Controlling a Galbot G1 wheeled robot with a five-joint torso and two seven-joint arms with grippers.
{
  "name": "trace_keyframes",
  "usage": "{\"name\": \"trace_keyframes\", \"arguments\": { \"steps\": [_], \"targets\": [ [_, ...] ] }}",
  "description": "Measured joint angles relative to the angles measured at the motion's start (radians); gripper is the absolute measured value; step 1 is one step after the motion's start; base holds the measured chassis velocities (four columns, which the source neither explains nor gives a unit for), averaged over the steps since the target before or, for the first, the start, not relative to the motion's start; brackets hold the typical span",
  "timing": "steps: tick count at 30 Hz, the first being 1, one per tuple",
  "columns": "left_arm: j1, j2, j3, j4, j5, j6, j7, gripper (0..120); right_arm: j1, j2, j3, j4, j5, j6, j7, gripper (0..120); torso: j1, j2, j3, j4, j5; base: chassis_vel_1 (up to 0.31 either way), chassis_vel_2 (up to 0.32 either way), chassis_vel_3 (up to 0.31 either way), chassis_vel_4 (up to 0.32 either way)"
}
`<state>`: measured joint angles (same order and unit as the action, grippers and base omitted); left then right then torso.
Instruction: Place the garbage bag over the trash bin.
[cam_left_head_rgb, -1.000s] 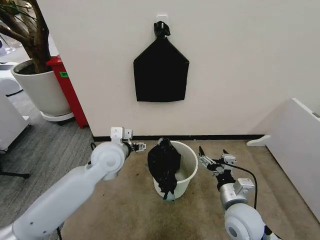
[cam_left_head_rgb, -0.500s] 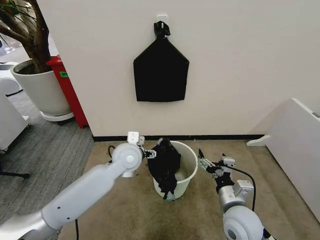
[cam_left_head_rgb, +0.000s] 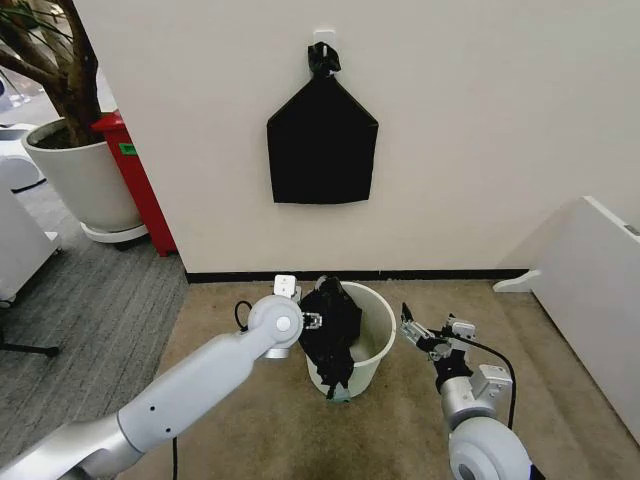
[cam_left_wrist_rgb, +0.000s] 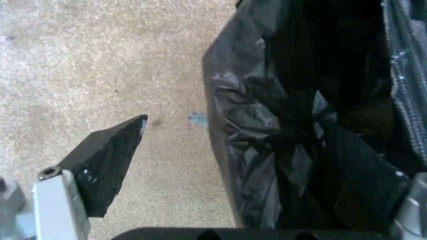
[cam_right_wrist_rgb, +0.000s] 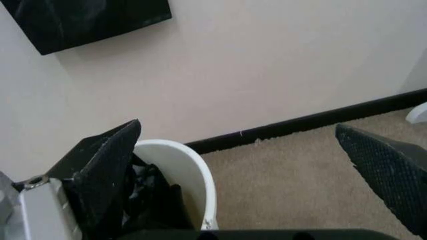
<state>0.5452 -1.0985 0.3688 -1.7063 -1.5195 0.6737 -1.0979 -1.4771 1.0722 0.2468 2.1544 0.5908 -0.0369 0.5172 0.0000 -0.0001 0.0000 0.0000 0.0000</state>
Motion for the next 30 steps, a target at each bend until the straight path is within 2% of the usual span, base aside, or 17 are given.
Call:
{"name": "trace_keyframes", "arguments": {
  "steps": [2, 6, 7, 11, 13, 16, 26, 30],
  "targets": [
    [-0.001, -0.005, 0.004, 0.007, 0.0, -0.001, 0.001, 95, -0.004, 0.001, 0.001, 0.004, 0.0, 0.0, 0.0, 100, 0.0, 0.0, 0.0, 0.0, 0.0001, 0.0, 0.0, 0.0, 0.0],
    [0.003, -0.009, 0.013, 0.02, -0.001, -0.002, 0.0, 79, -0.013, 0.004, 0.005, 0.009, 0.0, 0.002, -0.001, 100, 0.0, 0.0, 0.0, 0.0, 0.0001, 0.0, 0.0, 0.0, 0.0],
    [0.003, -0.009, 0.013, 0.02, -0.001, -0.002, 0.0, 79, -0.013, 0.004, 0.005, 0.009, 0.0, 0.002, -0.001, 100, 0.0, 0.0, 0.0, 0.0, 0.0001, 0.0, 0.0, 0.0, 0.0],
    [0.013, -0.01, 0.016, 0.021, -0.001, -0.006, -0.002, 66, -0.019, 0.007, 0.008, 0.009, -0.002, 0.004, -0.003, 100, 0.0, 0.0, 0.0, 0.0, 0.0, 0.0, 0.0, 0.0, 0.0],
    [0.019, -0.009, 0.017, 0.021, -0.001, -0.009, -0.002, 54, -0.024, 0.008, 0.009, 0.009, -0.004, 0.006, -0.004, 100, 0.0, 0.0, 0.0, 0.0, 0.0, 0.0, 0.0, 0.0, 0.0],
    [0.024, -0.009, 0.017, 0.023, 0.001, -0.011, -0.001, 48, -0.027, 0.009, 0.01, 0.009, -0.006, 0.007, -0.004, 100, 0.0, 0.0, 0.0, 0.0, 0.0, 0.0, 0.0, 0.0, 0.0],
    [0.05, -0.023, 0.014, 0.026, 0.015, -0.033, -0.002, 8, -0.031, 0.011, 0.013, 0.006, -0.013, 0.01, -0.004, 100, 0.0, 0.0, 0.0, 0.0001, 0.0001, 0.0, 0.0, 0.0, 0.0],
    [0.059, -0.026, 0.012, 0.021, 0.016, -0.04, -0.003, 1, -0.033, 0.01, 0.018, 0.006, -0.014, 0.01, -0.004, 100, 0.0, 0.0, 0.0, 0.0, -0.0004, 0.0, 0.0, 0.0, 0.0]
  ]
}}
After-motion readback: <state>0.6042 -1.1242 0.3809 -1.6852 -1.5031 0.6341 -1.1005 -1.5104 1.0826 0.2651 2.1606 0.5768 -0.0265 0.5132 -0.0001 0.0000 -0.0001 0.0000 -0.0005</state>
